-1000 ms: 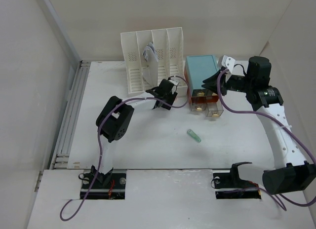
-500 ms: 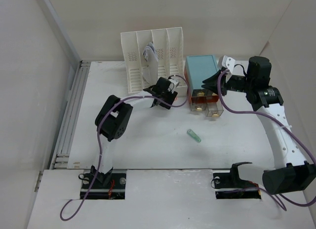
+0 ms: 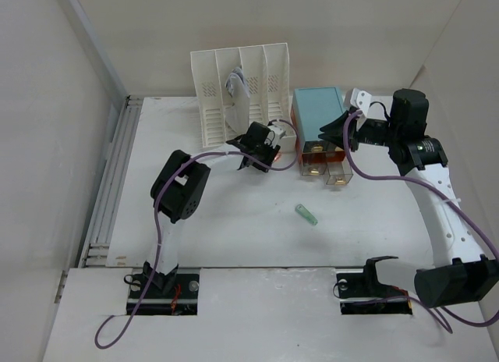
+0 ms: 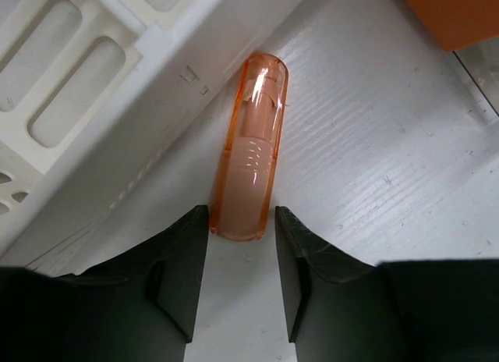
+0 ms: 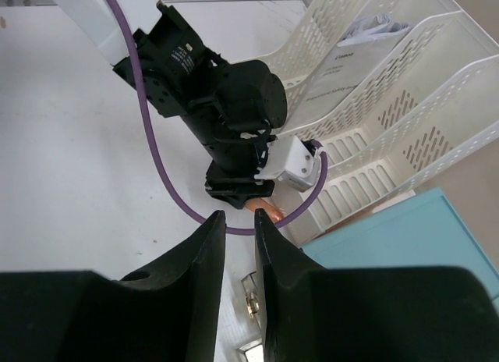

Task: Organize the desk

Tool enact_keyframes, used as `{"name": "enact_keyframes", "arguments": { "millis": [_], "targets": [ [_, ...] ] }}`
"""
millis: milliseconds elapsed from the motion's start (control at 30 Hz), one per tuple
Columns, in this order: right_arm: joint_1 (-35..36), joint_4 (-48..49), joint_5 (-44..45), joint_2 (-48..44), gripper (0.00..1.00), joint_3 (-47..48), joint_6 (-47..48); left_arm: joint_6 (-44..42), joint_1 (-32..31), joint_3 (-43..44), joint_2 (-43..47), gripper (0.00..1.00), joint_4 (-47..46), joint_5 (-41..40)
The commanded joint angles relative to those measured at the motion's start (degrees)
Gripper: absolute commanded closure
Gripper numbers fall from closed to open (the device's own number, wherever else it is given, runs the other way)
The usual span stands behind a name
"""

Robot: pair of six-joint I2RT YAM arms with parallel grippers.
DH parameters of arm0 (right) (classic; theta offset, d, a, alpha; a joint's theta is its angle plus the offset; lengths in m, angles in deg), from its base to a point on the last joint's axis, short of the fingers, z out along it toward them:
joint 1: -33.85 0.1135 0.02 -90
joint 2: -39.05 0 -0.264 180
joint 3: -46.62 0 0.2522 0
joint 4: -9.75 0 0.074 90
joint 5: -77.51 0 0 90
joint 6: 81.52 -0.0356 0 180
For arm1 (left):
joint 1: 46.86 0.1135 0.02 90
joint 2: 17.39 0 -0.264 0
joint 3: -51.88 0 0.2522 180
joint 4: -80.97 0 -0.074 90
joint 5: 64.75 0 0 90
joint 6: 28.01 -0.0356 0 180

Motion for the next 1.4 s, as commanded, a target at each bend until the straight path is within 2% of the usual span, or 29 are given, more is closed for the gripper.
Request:
{"name": "enact_keyframes", "arguments": {
  "millis": [0,67,200,300,400,733,967,1100,1300,1367],
  "targets": [
    [-0.44,0.58,-2.08,-2.0,0.73,0.04,1.07,0.17,0.3,0.71,0.06,0.65,-0.5,1.47],
    [-0.44,0.58,-2.61,-2.0,0.73,0.04,1.07,0.69,0.3,0.71,-0.56,0.68,-0.5,1.47],
    [-0.44,0.58,-2.61,-2.0,0.73,-0.48,1.07,1.31,0.3,-0.43,-0.56,0.8,-1.03,1.47],
    [-0.44,0.58,-2.61,-2.0,0.73,-0.48,1.07,2.53,-0.31,-2.27,1.9,0.92,-2.44,1.47],
    [-0.44,0.58,-2.08,-2.0,0.73,-0.48,1.6,3.16,-1.01,-4.55,5.41,0.99,-3.58,0.95],
    [-0.97,0.58,2.31,-3.67,0.73,-0.48,1.6,7.37,-5.75,-11.41,20.25,1.0,-5.25,-2.48],
    [-0.97,5.67,18.2,-8.22,0.73,-1.53,-3.05,9.22,-10.76,-13.88,28.35,1.0,-6.04,0.06],
    [-2.28,10.24,27.69,-11.31,0.73,-3.12,-5.34,9.75,-12.44,-13.88,29.15,1.0,-8.85,6.12],
    [-4.83,12.8,29.47,-13.69,0.72,-4.26,-7.97,9.05,-13.06,-6.25,19.77,1.0,-11.22,16.83],
    [-6.15,13.32,30.0,-14.39,0.72,-4.79,-8.5,9.04,-13.58,-4.22,17.38,1.0,-11.84,17.65]
  ]
}}
